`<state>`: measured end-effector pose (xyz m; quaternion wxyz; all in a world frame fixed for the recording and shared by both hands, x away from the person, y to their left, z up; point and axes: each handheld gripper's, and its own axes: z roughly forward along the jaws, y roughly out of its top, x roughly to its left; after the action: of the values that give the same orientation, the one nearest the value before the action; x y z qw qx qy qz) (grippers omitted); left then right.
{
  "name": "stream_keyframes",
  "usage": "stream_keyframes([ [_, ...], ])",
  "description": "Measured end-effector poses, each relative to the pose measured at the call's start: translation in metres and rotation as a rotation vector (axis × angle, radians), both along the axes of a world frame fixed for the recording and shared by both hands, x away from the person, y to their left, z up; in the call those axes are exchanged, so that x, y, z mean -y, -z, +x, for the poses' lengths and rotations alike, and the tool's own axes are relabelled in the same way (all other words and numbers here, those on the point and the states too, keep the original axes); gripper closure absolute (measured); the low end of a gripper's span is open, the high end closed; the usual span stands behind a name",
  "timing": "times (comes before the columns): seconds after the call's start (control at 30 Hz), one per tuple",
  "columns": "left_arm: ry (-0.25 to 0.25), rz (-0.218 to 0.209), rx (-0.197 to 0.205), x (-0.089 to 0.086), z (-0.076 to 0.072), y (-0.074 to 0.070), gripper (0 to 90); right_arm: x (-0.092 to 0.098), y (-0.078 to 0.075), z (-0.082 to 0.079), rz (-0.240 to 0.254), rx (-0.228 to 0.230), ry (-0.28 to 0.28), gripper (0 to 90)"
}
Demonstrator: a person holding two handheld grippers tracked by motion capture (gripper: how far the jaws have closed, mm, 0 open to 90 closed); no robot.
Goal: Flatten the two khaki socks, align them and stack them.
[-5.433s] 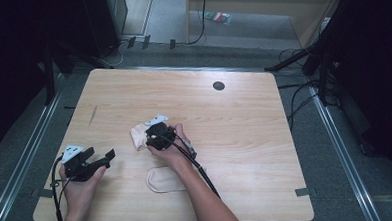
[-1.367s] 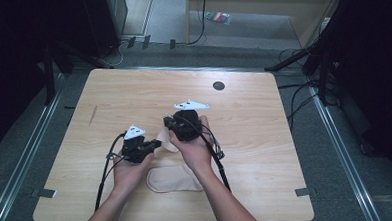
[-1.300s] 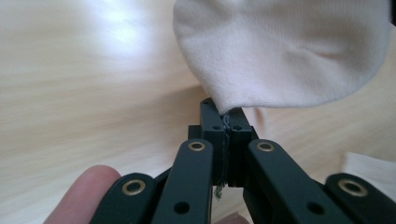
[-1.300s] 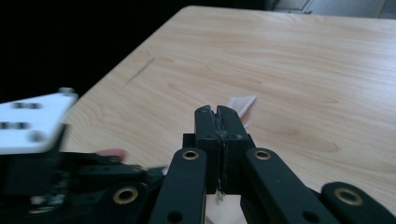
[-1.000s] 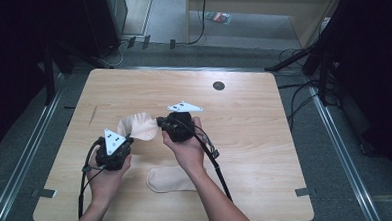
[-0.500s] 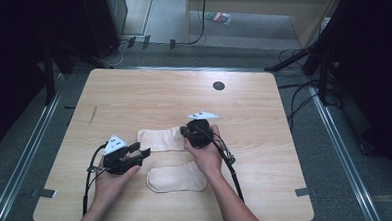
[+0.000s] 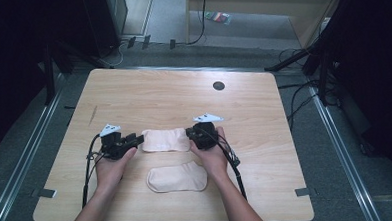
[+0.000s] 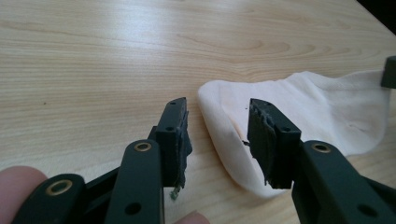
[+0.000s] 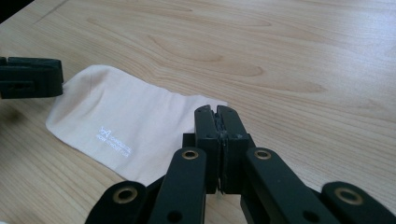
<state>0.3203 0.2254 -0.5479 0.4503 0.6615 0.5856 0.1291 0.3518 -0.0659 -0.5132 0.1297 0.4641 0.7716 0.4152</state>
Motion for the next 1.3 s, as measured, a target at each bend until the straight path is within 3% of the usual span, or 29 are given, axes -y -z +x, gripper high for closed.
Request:
stream_keyframes([
  [0.1, 0.024, 0.023, -0.024, 0.004, 0.005, 0.001, 62.1, 0.001, 0.002, 0.000, 0.004, -0.004, -0.001, 89.3],
  [0.27, 0.023, 0.030, -0.058, 0.003, 0.007, 0.004, 83.8, 0.003, 0.002, -0.001, 0.009, 0.000, 0.000, 89.4],
  [0.33, 0.037, 0.046, -0.038, 0.003, 0.004, 0.003, 87.9, 0.003, 0.001, -0.002, 0.013, 0.007, -0.002, 89.3],
  [0.47, 0.073, 0.053, 0.008, 0.005, -0.004, -0.006, 88.4, 0.004, -0.004, -0.003, 0.021, 0.021, -0.009, 89.4],
  [0.7, 0.090, 0.013, 0.054, 0.003, -0.023, -0.026, 88.4, 0.010, -0.019, -0.014, 0.033, 0.040, -0.014, 89.4],
  [0.9, 0.099, 0.003, 0.064, 0.002, -0.036, -0.031, 88.3, 0.018, -0.028, -0.026, 0.050, 0.051, -0.017, 89.4],
  [1.0, 0.119, -0.002, 0.068, 0.007, -0.049, -0.033, 88.2, 0.025, -0.032, -0.038, 0.054, 0.057, -0.023, 89.4],
  [1.2, 0.150, -0.006, 0.077, 0.013, -0.073, -0.033, 88.2, 0.038, -0.030, -0.057, 0.065, 0.050, -0.023, 89.4],
  [1.3, 0.155, -0.029, 0.069, 0.014, -0.085, -0.032, 88.2, 0.043, -0.027, -0.067, 0.068, 0.044, -0.028, 89.4],
])
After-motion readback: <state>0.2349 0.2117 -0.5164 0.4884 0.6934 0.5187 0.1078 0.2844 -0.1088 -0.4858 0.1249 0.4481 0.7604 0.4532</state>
